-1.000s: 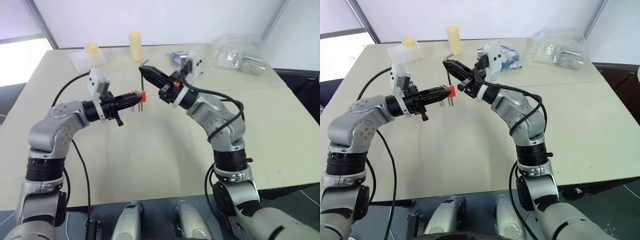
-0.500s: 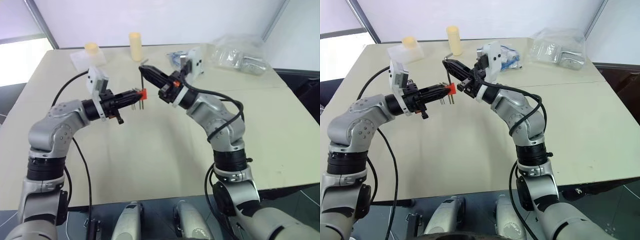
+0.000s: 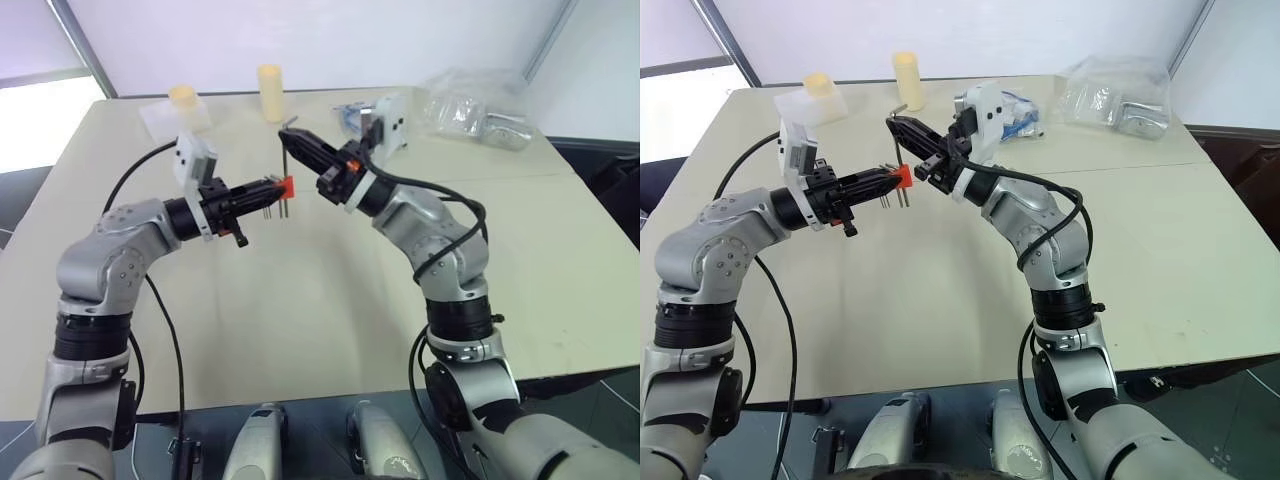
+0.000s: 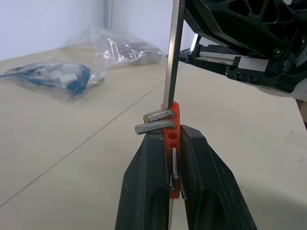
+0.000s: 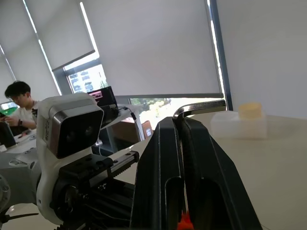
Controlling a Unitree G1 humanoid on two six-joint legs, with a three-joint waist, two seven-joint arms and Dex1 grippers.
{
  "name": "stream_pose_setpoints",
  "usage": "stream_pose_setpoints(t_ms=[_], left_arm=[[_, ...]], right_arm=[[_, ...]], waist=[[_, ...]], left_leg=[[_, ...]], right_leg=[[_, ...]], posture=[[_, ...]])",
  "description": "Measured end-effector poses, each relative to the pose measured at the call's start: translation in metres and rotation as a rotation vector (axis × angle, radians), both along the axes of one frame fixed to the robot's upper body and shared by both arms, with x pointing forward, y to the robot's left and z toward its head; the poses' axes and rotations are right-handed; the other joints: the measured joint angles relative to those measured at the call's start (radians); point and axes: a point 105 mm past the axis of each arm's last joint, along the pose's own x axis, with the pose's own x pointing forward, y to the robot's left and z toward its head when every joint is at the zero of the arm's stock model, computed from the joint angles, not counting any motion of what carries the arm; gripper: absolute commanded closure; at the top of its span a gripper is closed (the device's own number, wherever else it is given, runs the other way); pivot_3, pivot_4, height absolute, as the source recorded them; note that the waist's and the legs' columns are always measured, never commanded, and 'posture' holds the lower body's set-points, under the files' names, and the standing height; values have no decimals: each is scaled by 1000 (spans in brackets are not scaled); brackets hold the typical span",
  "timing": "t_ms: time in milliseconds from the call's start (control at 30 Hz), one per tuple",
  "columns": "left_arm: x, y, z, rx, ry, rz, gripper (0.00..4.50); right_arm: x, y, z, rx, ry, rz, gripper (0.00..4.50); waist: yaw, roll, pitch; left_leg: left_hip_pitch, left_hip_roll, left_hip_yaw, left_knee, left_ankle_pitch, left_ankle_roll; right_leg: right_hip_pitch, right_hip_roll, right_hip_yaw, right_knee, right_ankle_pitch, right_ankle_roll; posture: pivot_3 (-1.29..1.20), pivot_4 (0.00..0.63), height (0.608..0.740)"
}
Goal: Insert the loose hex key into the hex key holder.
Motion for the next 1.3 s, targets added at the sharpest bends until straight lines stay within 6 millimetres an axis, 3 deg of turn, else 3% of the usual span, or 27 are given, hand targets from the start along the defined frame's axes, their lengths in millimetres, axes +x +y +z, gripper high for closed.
stream_pose_setpoints(t_ms=[1300], left_arm=[[2, 1, 4, 0, -14, 0, 4500]], right_arm=[[1, -4, -2, -32, -4, -2, 4480]], waist=[[0, 0, 0]], left_leg=[[0, 0, 0, -1, 0, 0]], right_leg=[[0, 0, 0, -1, 0, 0]], posture=[[0, 150, 740]])
